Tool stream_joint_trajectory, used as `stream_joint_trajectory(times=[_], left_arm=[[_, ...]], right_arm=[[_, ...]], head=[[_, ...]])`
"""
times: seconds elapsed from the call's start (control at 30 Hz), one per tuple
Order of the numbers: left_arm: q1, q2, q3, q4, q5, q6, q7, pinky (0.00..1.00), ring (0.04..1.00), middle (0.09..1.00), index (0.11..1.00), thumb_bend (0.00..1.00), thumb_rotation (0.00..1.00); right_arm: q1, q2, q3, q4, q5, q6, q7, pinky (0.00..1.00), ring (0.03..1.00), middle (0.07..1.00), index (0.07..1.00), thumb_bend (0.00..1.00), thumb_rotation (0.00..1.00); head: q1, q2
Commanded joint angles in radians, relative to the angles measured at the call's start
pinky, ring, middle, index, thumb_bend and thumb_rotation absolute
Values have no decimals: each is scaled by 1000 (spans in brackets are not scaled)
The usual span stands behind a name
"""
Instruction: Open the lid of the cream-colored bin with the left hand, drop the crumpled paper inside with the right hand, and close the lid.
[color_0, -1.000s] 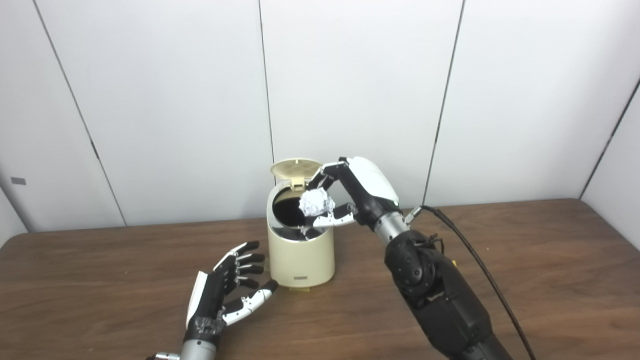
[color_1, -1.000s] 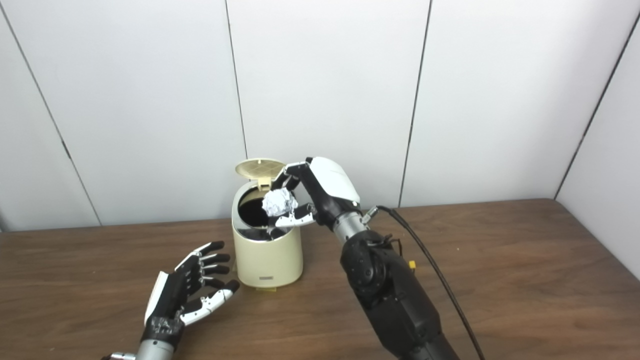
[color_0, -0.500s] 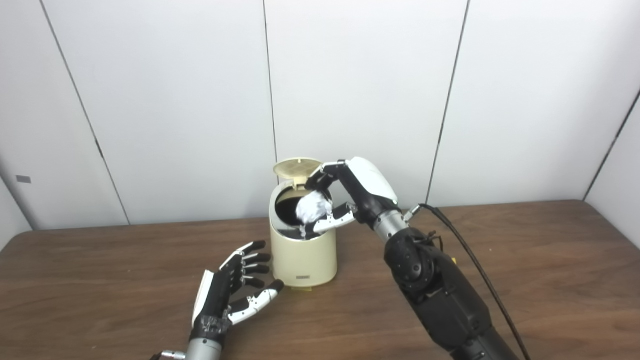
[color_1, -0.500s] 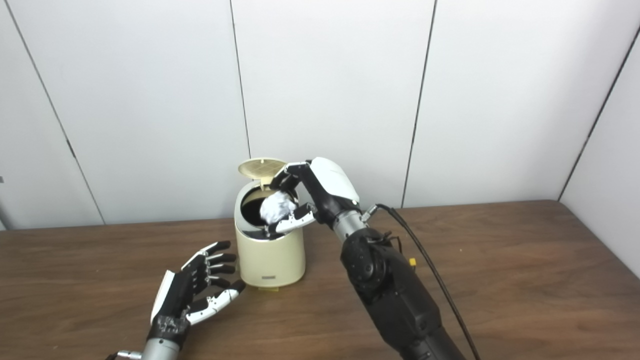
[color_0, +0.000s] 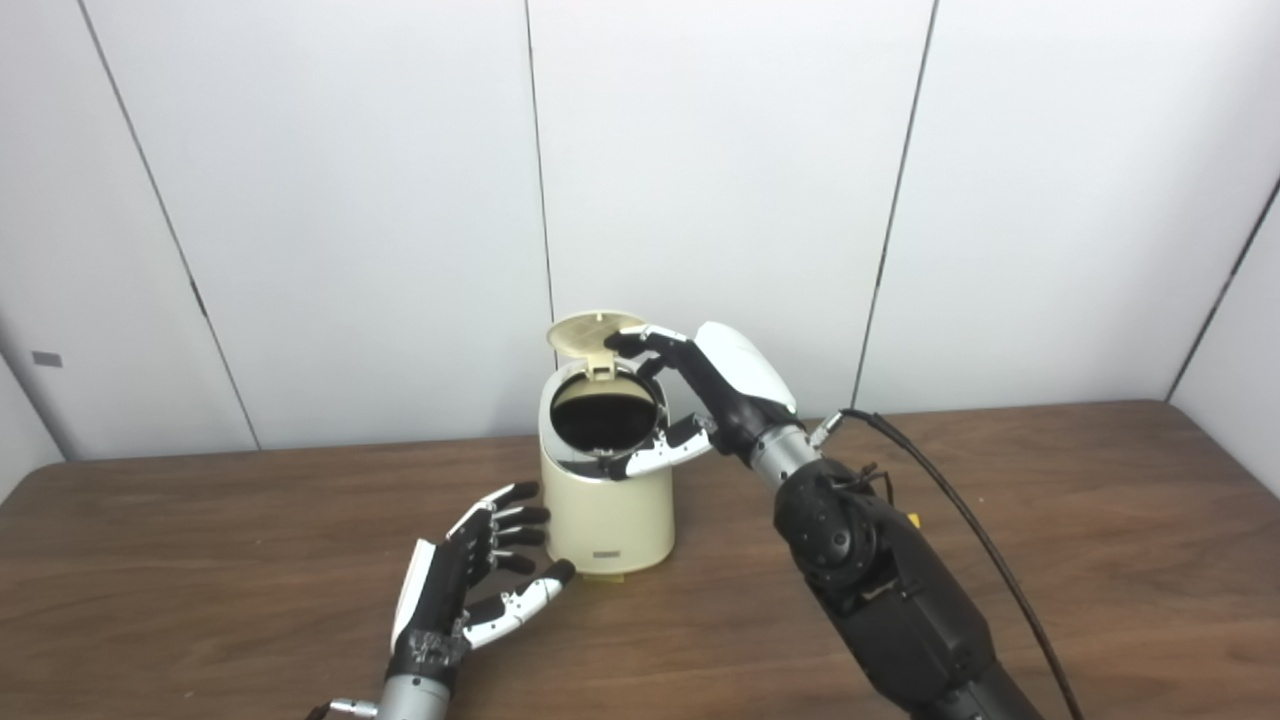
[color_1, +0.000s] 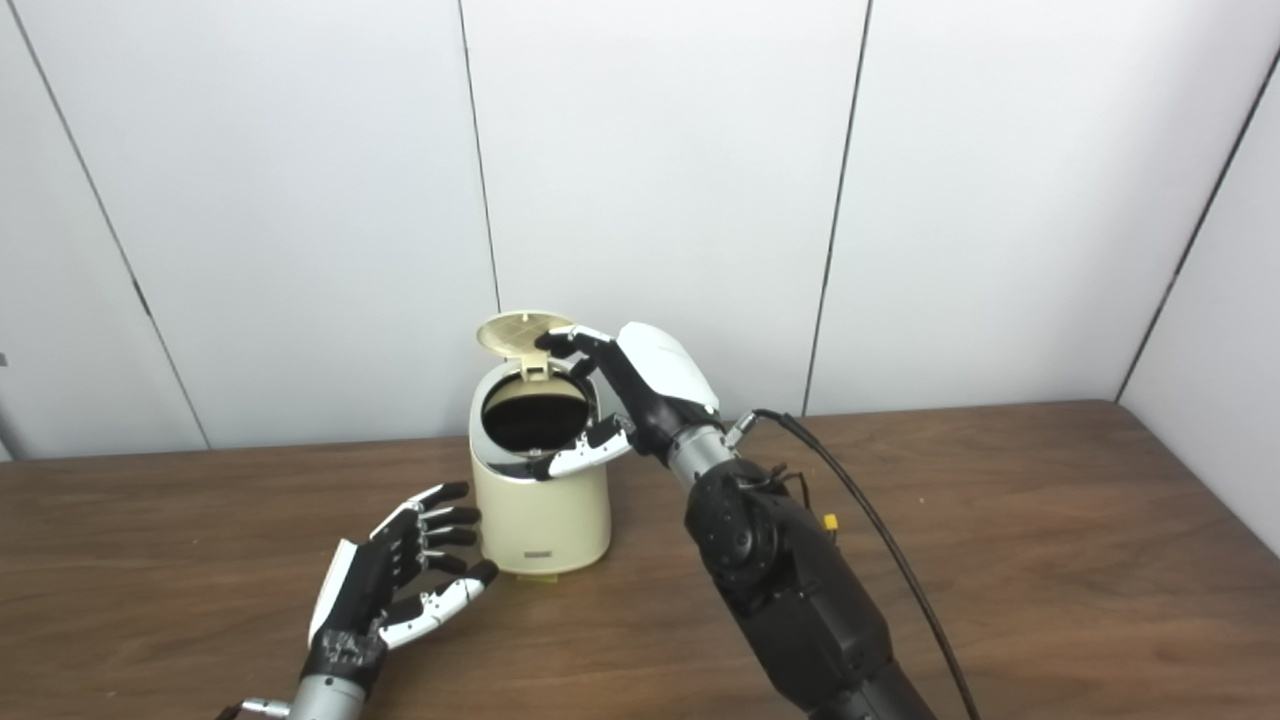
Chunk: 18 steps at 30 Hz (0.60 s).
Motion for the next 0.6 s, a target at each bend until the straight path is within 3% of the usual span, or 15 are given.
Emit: stream_joint_trajectory(times=[0.0,0.17,0.23,0.37,0.57], left_arm=[[-5,-8,-4,-11,1,-9,6,594,701,741,840,634,98],[-5,-8,-3,-9,-3,-12,5,588,694,740,840,627,82],[-4,-7,-4,-10,2,-14,7,581,691,740,838,624,82],[-3,-3,-5,-11,5,-15,5,590,695,740,837,621,88],[-3,0,1,-18,-1,-5,4,587,692,738,839,623,95]], right_arm=[[-19,-8,2,-8,3,6,11,801,976,1000,989,923,184],[8,-21,-12,-59,18,-7,8,738,904,971,940,901,188],[36,-27,-31,-94,28,-35,-24,661,817,871,866,894,181],[110,-34,-89,-152,69,-104,-84,614,711,748,775,861,157],[211,-54,-160,-243,156,-123,-73,566,708,771,788,825,138]], head=[[0,3],[0,3],[6,0],[6,2],[9,4]])
